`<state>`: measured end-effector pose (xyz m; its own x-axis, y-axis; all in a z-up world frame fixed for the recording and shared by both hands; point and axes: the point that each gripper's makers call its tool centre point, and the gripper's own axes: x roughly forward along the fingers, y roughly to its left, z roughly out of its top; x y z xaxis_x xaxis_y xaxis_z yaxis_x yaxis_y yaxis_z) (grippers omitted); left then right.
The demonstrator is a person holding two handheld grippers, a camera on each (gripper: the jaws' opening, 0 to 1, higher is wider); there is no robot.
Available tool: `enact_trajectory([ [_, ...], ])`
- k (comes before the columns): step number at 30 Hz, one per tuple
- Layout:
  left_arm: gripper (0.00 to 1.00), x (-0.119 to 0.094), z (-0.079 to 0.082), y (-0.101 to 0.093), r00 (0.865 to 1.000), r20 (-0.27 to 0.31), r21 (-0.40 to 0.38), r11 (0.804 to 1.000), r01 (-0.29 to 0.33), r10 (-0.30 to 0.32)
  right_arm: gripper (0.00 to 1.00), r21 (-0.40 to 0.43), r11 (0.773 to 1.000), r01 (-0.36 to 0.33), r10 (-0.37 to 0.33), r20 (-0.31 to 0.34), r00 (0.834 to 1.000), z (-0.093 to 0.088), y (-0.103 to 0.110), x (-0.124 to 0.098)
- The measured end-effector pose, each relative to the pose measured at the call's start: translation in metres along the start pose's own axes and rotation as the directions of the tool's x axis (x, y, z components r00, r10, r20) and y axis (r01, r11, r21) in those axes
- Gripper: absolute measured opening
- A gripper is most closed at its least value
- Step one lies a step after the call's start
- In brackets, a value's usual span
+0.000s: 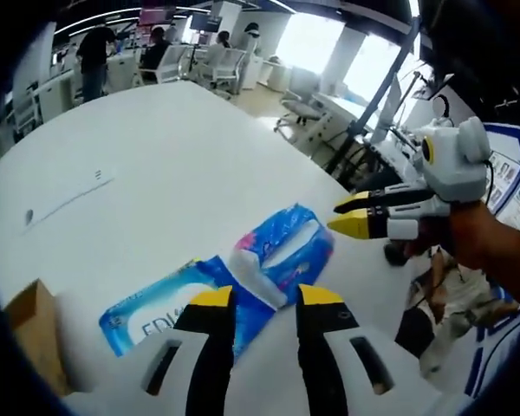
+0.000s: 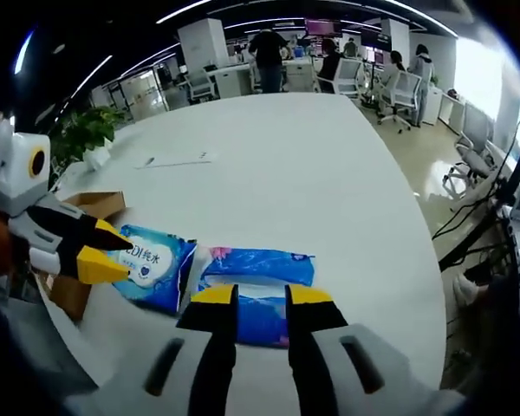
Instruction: Operate the shoe box by opening the lid, removing the specified soft item, and placing it in the target area until the item is outside and the box remains undamaged.
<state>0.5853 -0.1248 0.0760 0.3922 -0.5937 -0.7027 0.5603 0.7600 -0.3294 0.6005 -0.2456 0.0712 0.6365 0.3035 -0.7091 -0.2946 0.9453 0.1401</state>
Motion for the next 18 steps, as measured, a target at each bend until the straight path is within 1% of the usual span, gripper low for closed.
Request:
enact_trajectory([
  [4, 0.25, -0.023, -0.002, 0.007, 1.000, 0.010, 0.001, 1.000, -0.014, 0.014, 0.20, -0.011, 1.000, -0.008, 0.008, 0.005, 1.000, 0.004, 0.021, -0.006],
  [6, 0.25, -0.032, 0.000, 0.015, 1.000, 0.024, 0.000, 1.000, -0.019, 0.019, 0.20, -0.019, 1.000, -0.013, 0.013, 0.010, 1.000, 0.007, 0.032, -0.008],
  [10, 0.25, -0.060, -0.008, 0.021, 0.999, 0.037, -0.006, 0.999, -0.033, 0.033, 0.20, -0.033, 0.999, -0.024, 0.025, 0.016, 1.000, 0.013, 0.055, -0.012],
  [11, 0.25, -0.064, -0.009, 0.026, 0.998, 0.041, -0.010, 0.999, -0.037, 0.037, 0.20, -0.037, 0.999, -0.030, 0.031, 0.021, 0.999, 0.015, 0.064, -0.013],
  [15, 0.25, -0.091, -0.021, 0.042, 0.997, 0.046, -0.026, 0.998, -0.059, 0.060, 0.20, -0.053, 0.997, -0.051, 0.052, 0.026, 0.998, 0.021, 0.094, -0.012],
  [16, 0.24, -0.100, -0.025, 0.047, 0.997, 0.047, -0.029, 0.997, -0.067, 0.068, 0.20, -0.055, 0.997, -0.053, 0.055, 0.026, 0.998, 0.021, 0.097, -0.012],
  [18, 0.24, -0.111, -0.029, 0.055, 0.995, 0.053, -0.036, 0.996, -0.079, 0.080, 0.19, -0.063, 0.996, -0.066, 0.068, 0.029, 0.997, 0.024, 0.115, -0.011],
])
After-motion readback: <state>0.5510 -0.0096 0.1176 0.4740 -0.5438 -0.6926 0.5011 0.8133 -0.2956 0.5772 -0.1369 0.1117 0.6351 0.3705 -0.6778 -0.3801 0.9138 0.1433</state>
